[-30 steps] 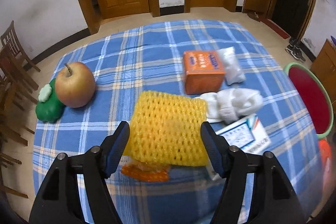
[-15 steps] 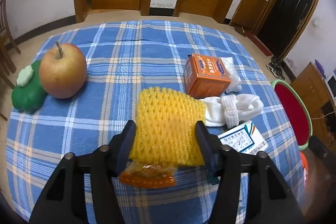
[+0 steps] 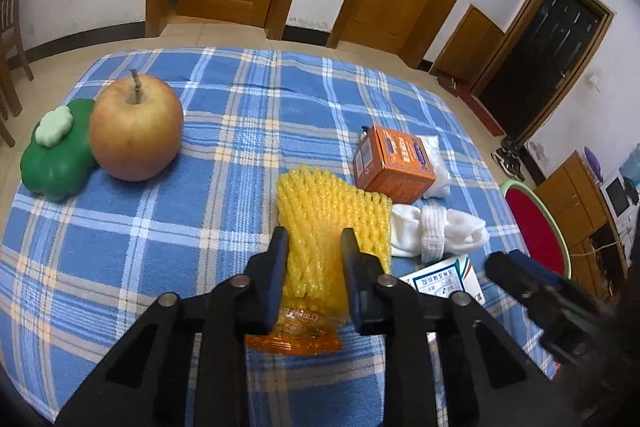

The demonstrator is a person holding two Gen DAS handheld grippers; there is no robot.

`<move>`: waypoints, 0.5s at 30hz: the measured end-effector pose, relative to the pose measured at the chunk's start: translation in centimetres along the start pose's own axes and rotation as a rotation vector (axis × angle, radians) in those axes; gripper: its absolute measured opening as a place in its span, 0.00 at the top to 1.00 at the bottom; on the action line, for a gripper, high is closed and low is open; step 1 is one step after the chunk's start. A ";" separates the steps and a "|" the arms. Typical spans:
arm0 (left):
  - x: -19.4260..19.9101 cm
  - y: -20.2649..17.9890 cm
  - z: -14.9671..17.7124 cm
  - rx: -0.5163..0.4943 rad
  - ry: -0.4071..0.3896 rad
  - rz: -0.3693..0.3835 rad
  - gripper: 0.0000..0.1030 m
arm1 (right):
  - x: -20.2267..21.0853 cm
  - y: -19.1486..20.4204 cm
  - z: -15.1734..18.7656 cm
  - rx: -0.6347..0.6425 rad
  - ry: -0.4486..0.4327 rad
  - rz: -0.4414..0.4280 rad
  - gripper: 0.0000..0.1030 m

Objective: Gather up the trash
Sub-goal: 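Grasp the white socks with the right tool while the left tool lifts the foam net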

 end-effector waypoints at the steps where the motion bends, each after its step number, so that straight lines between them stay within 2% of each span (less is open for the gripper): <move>1: 0.1 0.1 0.0 0.009 -0.007 0.005 0.79 | -0.4 0.3 0.0 0.002 0.005 -0.001 0.44; 7: 0.2 0.4 0.0 0.023 -0.017 0.012 0.81 | -2.5 1.1 -0.2 0.002 0.024 -0.007 0.44; 9: 0.2 0.4 0.0 0.024 -0.020 0.009 0.83 | -3.2 1.1 -0.3 -0.008 0.029 -0.013 0.54; 10: 0.2 0.4 0.0 0.024 -0.021 0.008 0.83 | -3.4 1.0 -0.2 -0.008 0.032 -0.013 0.65; 11: 0.2 0.4 0.1 0.026 -0.022 0.009 0.84 | -3.5 1.0 -0.2 -0.006 0.032 -0.013 0.72; 13: 0.2 0.4 0.1 0.026 -0.023 0.009 0.85 | -3.4 0.9 -0.1 -0.001 0.026 -0.020 0.81; 15: 0.3 0.4 0.1 0.026 -0.028 0.009 0.87 | -3.1 0.7 -0.1 0.004 0.021 -0.027 0.85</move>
Point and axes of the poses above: each gripper's, at about its wrist camera, not at the fingertips, and x roughly against the way its jaws point, y to its left, z to its underside, the point moved 1 cm from there along -x, roughly the way its jaws point, and after that the axes turned 14 degrees about -x, right-handed, at the moved point
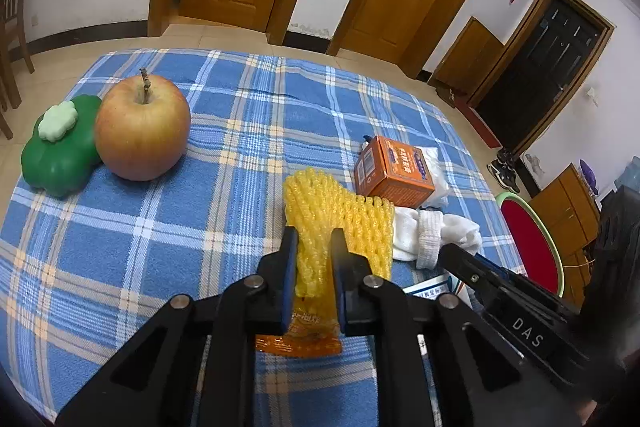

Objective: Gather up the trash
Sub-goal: 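Grasp the white socks with the right tool while the left tool lifts the foam net, then drop the white socks into the red bucket with the right tool while the left tool carries the net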

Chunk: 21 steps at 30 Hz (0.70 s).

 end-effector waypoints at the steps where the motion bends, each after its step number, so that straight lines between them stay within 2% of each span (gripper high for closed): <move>1: 0.1 -0.1 0.0 -0.001 -0.003 -0.001 0.88 | 0.2 -0.1 0.0 -0.001 -0.006 -0.003 0.87; 6: 0.4 -0.2 -0.1 -0.003 -0.019 0.005 0.90 | 2.1 -0.8 0.2 -0.007 -0.053 -0.019 0.88; 11: 1.5 -0.7 -0.3 -0.003 -0.052 0.040 0.90 | 4.5 -2.2 0.4 -0.031 -0.117 0.006 0.88; 21: 3.1 -3.4 -1.0 -0.061 -0.089 0.070 0.90 | 8.4 -6.1 0.7 -0.110 -0.171 0.013 0.88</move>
Point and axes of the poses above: each gripper's, at about its wrist camera, not at the fingertips, and x roughly against the way its jaws point, y to its left, z to its underside, the point moved 1 cm from there along -x, roughly the way its jaws point, and after that the axes turned 14 degrees about -x, right-handed, at the moved point
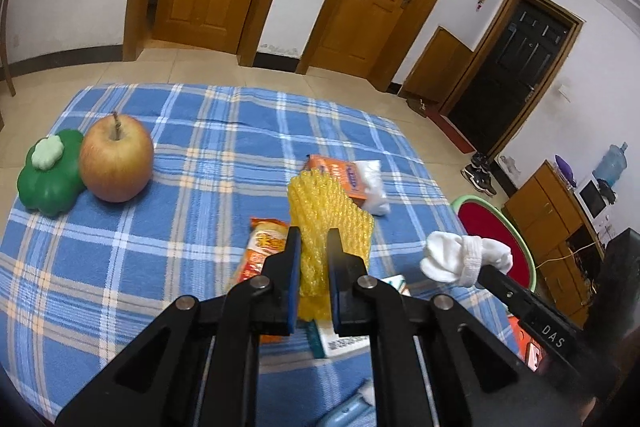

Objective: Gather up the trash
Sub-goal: 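Drop the white socks into the red bucket with the right tool while the left tool carries the net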

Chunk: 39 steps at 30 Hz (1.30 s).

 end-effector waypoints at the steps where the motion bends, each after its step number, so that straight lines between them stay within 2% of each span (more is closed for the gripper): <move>1: 0.2 -0.4 -0.1 -0.006 -0.004 0.001 0.90 | 0.5 -0.4 -0.1 -0.007 -0.011 0.001 0.88; 10: 1.8 -4.4 -1.1 -0.058 -0.021 0.020 0.90 | 3.7 -4.6 -0.9 -0.088 -0.064 0.006 0.88; 16: 1.6 -8.1 -1.5 -0.102 -0.007 0.043 0.90 | 5.5 -8.2 -1.5 -0.160 -0.102 0.029 0.88; 26: -1.2 -14.5 -1.8 -0.167 0.046 0.092 0.90 | 6.8 -14.9 -2.7 -0.290 -0.116 0.084 0.87; 32: -3.6 -18.0 -1.9 -0.215 0.087 0.117 0.90 | 7.3 -17.7 -3.1 -0.327 -0.141 0.119 0.85; 39: -6.2 -20.9 -2.1 -0.257 0.128 0.135 0.90 | 6.7 -20.0 -3.6 -0.361 -0.123 0.129 0.81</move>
Point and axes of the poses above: each gripper's, at about its wrist camera, not at the fingertips, and x roughly against the way its jaws point, y to its left, z to its underside, the point moved 1 cm from there along -x, roughly the way its jaws point, and after that the axes turned 14 degrees about -x, right-handed, at the moved point
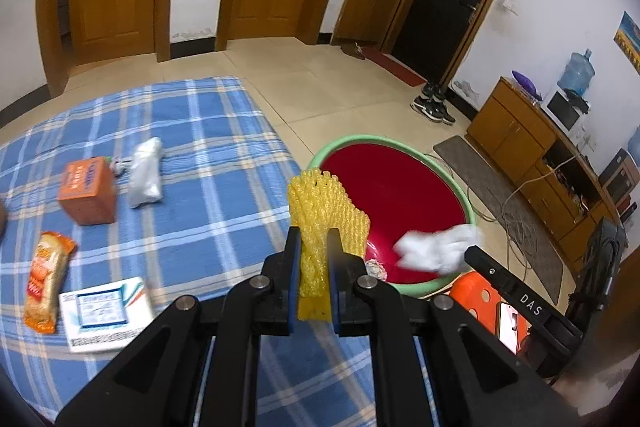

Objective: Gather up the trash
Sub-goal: 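Drop the white socks into the red bucket with the right tool while the left tool carries the net, then hold the yellow foam net over the red bucket and open the left tool, then move the open left tool back over the table toward the light blue plastic item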

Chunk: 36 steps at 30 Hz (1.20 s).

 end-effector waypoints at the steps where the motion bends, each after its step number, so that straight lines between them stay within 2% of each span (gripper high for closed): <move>1: -0.4 -0.3 -0.2 -0.005 0.005 0.003 0.90 | 0.0 -0.2 -0.2 -0.001 -0.002 0.001 0.80; 15: -4.6 -4.4 -2.4 -0.085 0.042 0.050 0.90 | 1.0 -1.9 -1.5 -0.025 -0.037 -0.015 0.77; 19: -5.7 -5.1 -2.8 -0.100 0.053 0.043 0.89 | 0.9 -2.1 -1.6 -0.035 -0.031 -0.019 0.76; 21: -6.1 -5.1 -2.8 -0.100 0.064 0.030 0.81 | 0.9 -2.1 -1.5 -0.037 -0.027 -0.019 0.76; 22: -6.2 -5.1 -2.8 -0.094 0.072 0.025 0.69 | 0.9 -2.2 -1.4 -0.036 -0.026 -0.020 0.75; 23: -6.3 -5.0 -2.8 -0.088 0.074 0.023 0.61 | 1.0 -2.3 -1.4 -0.036 -0.024 -0.021 0.74; 30: -5.8 -4.8 -2.3 -0.076 0.088 0.007 0.55 | 1.5 -1.9 -1.2 -0.027 -0.025 -0.032 0.65; 36: -4.0 -3.9 -1.4 -0.056 0.082 -0.010 0.49 | 2.3 -1.1 -0.7 -0.005 -0.027 -0.044 0.49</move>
Point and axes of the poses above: each gripper's, at about its wrist camera, not at the fingertips, and x roughly against the way its jaws point, y to its left, z to its underside, the point moved 1 cm from there along -x, roughly the way its jaws point, and after that the axes turned 14 degrees about -x, right-handed, at the moved point
